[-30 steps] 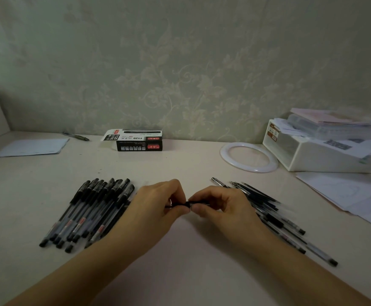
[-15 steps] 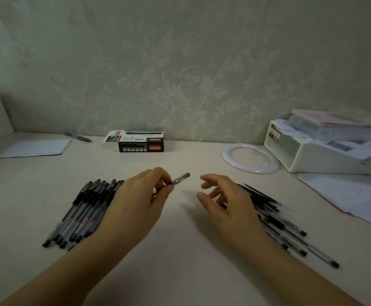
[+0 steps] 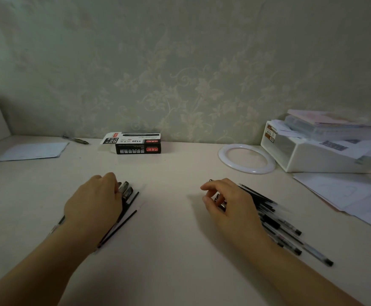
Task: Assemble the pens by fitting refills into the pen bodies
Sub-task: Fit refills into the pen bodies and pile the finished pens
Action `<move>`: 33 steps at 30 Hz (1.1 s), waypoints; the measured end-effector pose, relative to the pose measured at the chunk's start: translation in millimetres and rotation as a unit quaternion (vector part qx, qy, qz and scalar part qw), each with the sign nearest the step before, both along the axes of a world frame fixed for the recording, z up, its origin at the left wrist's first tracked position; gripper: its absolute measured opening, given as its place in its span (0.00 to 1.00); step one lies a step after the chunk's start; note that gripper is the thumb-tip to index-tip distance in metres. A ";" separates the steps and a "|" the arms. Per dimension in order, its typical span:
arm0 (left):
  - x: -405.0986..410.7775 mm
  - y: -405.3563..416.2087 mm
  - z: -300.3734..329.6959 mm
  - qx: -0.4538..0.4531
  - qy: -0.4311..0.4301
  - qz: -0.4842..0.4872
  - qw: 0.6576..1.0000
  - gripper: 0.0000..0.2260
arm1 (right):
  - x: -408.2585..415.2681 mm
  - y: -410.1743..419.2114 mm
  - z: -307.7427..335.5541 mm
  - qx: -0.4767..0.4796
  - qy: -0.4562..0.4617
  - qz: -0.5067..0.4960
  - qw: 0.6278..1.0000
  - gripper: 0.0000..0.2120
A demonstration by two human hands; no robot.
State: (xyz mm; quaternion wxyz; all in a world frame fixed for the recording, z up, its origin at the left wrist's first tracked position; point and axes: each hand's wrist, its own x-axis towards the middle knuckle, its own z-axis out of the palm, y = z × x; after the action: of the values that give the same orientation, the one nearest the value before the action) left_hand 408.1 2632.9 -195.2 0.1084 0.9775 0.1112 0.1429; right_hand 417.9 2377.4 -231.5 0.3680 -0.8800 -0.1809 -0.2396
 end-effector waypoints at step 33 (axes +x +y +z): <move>-22.1 -71.7 -28.0 -0.284 -0.048 -0.322 0.902 0.06 | -2.9 -2.2 30.3 0.183 0.217 0.007 0.959 0.07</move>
State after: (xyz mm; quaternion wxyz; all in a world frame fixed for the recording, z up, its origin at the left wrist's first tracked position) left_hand 386.0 2561.2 -223.2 0.4271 0.8796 -0.1789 0.1093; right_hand 415.0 2375.1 -201.2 0.5549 -0.8271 -0.0563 -0.0696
